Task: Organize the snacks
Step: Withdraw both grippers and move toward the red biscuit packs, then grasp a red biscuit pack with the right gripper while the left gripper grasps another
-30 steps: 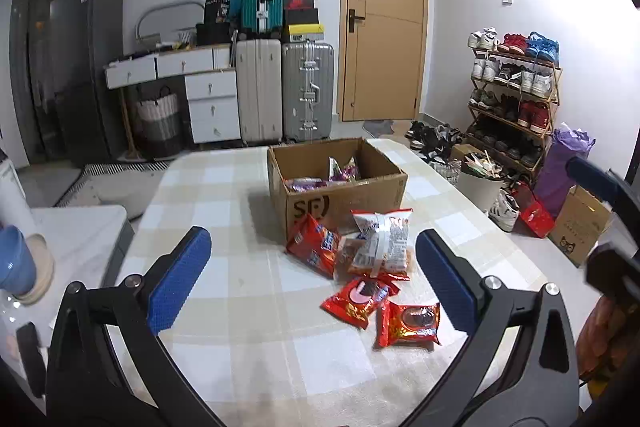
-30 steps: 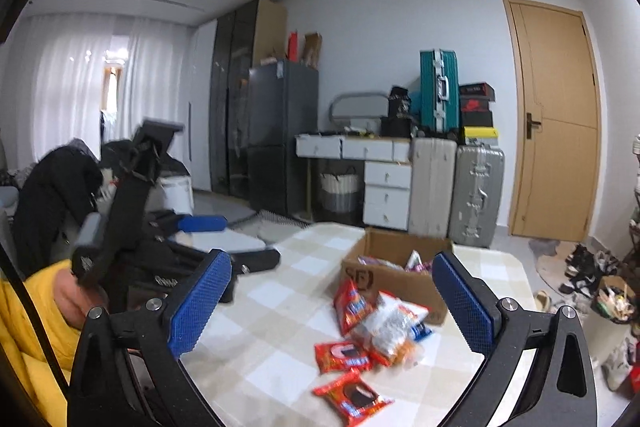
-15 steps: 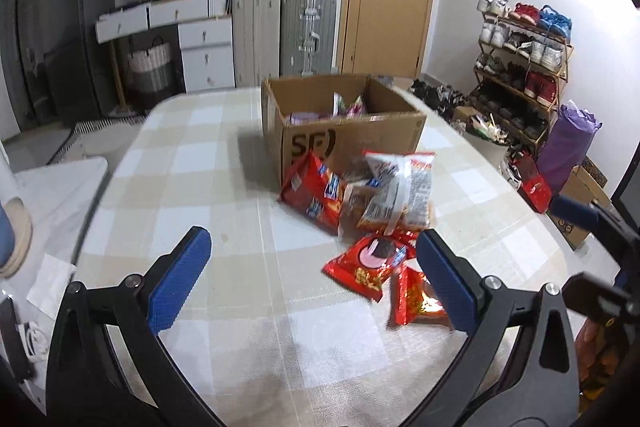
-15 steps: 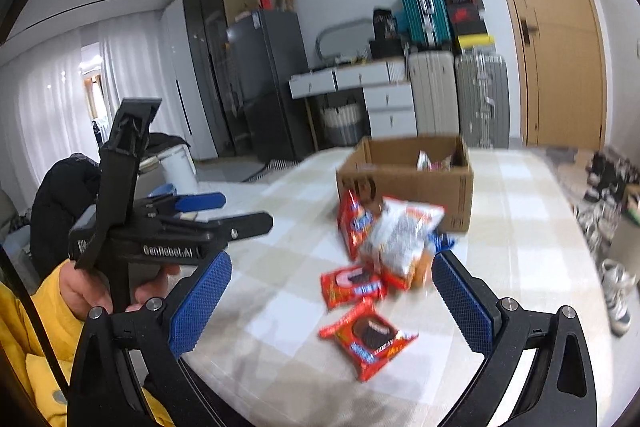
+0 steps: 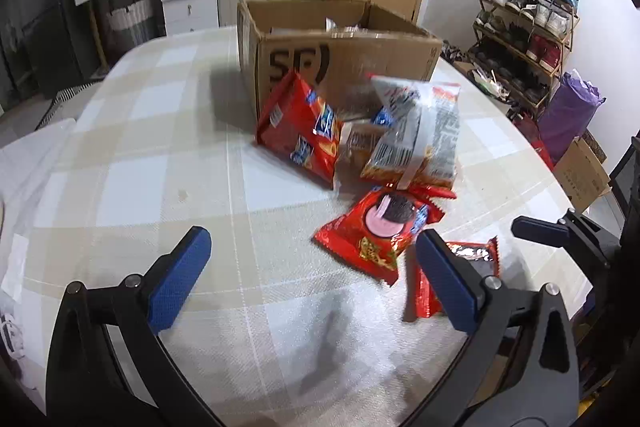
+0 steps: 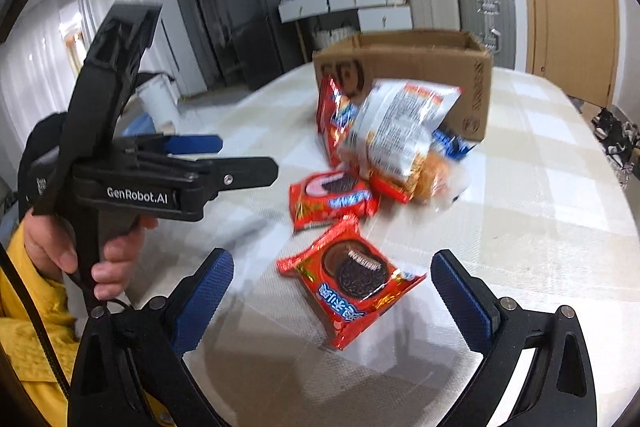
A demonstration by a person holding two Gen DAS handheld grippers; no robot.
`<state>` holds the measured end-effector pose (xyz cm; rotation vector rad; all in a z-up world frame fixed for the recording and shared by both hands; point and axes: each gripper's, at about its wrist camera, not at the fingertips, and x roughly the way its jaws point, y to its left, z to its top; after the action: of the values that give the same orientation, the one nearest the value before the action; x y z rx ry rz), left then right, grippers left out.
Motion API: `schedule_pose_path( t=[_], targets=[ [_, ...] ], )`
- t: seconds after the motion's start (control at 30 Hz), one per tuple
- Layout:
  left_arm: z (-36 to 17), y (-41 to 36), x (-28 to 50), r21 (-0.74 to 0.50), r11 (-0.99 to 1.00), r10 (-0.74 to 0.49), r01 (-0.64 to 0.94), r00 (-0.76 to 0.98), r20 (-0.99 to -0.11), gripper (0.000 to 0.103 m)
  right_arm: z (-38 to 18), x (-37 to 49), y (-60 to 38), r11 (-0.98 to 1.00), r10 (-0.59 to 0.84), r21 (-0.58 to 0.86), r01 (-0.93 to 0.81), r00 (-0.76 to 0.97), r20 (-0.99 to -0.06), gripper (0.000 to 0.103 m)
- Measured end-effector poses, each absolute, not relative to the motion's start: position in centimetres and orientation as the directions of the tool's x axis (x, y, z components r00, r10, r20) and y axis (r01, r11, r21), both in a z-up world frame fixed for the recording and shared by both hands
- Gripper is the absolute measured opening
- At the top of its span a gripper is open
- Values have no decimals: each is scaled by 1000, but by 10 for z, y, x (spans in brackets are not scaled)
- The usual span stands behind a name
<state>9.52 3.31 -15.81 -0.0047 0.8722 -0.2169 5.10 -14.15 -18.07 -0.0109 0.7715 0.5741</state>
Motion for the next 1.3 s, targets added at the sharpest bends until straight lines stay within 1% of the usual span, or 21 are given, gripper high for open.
schedule_pose_path(
  t=[0.07, 0.1, 0.13, 0.23, 0.3, 0.37, 0.43, 0.47, 0.57, 0.63, 0.77, 0.83, 1.07, 1.3],
  targets=[
    [-168, 32, 104, -104, 977, -197, 186, 604, -772, 102, -188, 58, -138, 849, 477, 192, -493, 555, -681, 98],
    [-173, 32, 110, -116, 976, -204, 183, 595, -777, 102, -191, 61, -137, 849, 473, 192, -492, 548, -690, 94],
    [-177, 32, 114, -120, 976, -204, 179, 593, -779, 102, -193, 64, -136, 851, 469, 190, -490, 544, -696, 87],
    [-188, 29, 125, -119, 977, -201, 175, 586, -785, 102, -201, 77, -133, 860, 439, 170, -481, 529, -726, 77],
    [-193, 29, 132, -124, 978, -201, 169, 580, -789, 102, -204, 82, -133, 858, 440, 176, -482, 516, -735, 75],
    [-197, 28, 138, -131, 978, -203, 165, 576, -792, 102, -205, 85, -132, 852, 446, 179, -492, 503, -740, 70],
    [-201, 26, 146, -133, 978, -200, 158, 576, -792, 102, -205, 85, -130, 847, 446, 170, -504, 498, -744, 61],
    [-203, 27, 147, -134, 979, -201, 156, 576, -792, 102, -206, 85, -128, 843, 447, 167, -512, 493, -746, 58],
    [-208, 24, 152, -140, 979, -201, 148, 574, -794, 102, -205, 77, -123, 838, 426, 120, -532, 501, -753, 56],
    [-208, 21, 155, -137, 980, -198, 147, 576, -793, 102, -205, 75, -122, 837, 411, 92, -539, 509, -757, 51],
    [-202, 24, 154, -132, 981, -192, 144, 585, -788, 102, -204, 72, -120, 845, 389, 72, -531, 517, -762, 46],
    [-200, 22, 151, -127, 981, -191, 149, 588, -786, 102, -203, 71, -121, 851, 389, 75, -519, 529, -754, 46],
    [-199, 25, 132, -113, 979, -193, 172, 579, -792, 102, -193, 65, -138, 855, 455, 166, -492, 554, -697, 46],
    [-207, 9, 142, -131, 966, -236, 225, 540, -808, 102, -175, 68, -165, 855, 502, 259, -449, 591, -631, 46]
  ],
)
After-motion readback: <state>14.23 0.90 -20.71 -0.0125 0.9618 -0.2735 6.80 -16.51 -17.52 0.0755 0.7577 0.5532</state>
